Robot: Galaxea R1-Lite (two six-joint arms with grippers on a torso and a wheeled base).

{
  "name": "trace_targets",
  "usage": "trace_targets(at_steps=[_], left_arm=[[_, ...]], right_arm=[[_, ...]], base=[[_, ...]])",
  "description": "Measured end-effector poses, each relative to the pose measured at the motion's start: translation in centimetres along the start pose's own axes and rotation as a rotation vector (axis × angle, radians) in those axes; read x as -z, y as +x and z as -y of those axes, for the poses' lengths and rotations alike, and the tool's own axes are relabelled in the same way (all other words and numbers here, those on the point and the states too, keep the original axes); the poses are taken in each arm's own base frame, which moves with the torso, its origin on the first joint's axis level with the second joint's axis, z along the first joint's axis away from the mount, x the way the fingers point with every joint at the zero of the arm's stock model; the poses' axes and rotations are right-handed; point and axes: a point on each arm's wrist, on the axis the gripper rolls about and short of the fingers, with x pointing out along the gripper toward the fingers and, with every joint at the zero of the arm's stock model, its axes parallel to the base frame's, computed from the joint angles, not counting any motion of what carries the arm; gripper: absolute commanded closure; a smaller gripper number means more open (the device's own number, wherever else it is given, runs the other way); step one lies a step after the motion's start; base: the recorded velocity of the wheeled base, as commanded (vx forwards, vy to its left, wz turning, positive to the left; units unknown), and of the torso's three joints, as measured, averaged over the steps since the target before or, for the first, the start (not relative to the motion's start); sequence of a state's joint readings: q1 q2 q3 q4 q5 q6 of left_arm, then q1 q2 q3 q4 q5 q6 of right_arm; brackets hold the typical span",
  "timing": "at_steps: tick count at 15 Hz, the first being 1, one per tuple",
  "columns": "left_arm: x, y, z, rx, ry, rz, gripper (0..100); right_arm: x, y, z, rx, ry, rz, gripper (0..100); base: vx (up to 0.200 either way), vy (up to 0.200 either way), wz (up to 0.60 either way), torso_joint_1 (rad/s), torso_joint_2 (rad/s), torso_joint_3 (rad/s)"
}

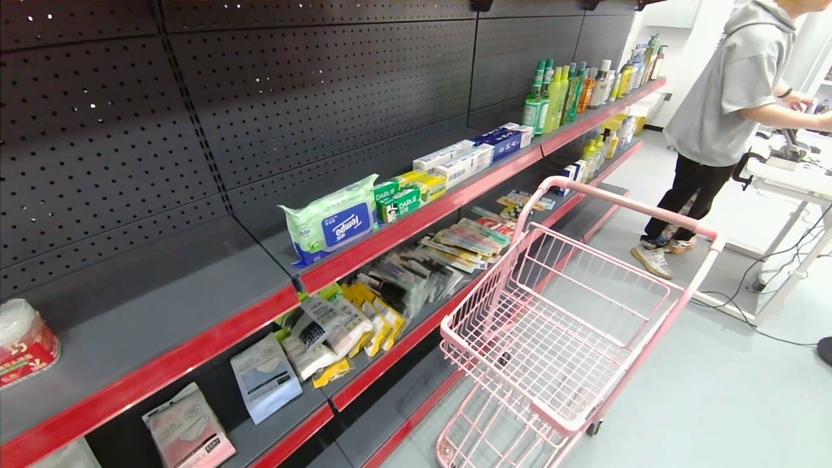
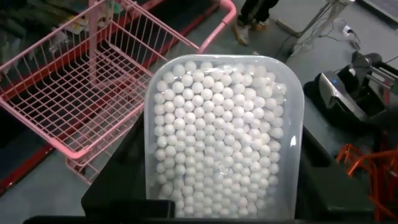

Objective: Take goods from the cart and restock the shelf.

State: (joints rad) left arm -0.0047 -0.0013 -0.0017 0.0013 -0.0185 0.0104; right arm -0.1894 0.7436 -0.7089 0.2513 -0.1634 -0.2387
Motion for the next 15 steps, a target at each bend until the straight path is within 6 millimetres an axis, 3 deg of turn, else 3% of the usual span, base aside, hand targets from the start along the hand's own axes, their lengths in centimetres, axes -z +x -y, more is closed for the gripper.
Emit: trace_targets(at_steps=[15], left_arm=[[0.0,0.0,0.0,0.0,-0.001,0.0,0]], right_arm=[[0.58,0.44,-0.22,-0.005,-0.015,-0.024,100]], base=[[0.0,0.0,0.0,0.151,-0.33,-0.181]])
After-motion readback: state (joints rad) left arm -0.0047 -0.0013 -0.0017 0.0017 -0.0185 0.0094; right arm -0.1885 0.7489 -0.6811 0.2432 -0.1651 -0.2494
